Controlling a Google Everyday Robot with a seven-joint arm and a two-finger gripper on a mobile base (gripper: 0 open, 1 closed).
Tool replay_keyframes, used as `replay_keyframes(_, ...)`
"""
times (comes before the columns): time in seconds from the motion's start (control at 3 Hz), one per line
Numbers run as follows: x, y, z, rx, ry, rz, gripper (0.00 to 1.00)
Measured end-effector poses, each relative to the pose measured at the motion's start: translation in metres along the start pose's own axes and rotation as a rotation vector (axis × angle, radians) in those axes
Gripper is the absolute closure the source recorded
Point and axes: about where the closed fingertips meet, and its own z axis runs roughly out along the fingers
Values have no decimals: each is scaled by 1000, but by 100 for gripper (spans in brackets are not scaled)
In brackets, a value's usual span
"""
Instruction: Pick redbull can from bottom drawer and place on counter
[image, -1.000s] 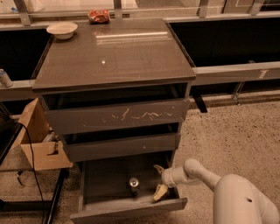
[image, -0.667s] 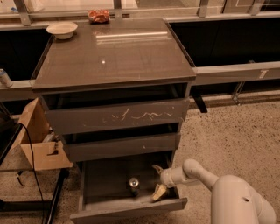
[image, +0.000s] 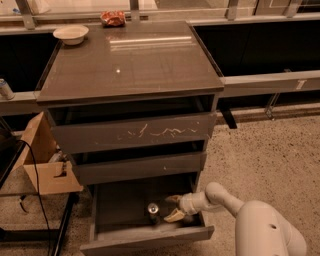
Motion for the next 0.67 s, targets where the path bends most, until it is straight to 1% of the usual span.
replay_keyframes(0.33,-2,4,7,-16,-11,-1,34)
replay_keyframes(0.67,-6,9,18,-45,-22,-13,28)
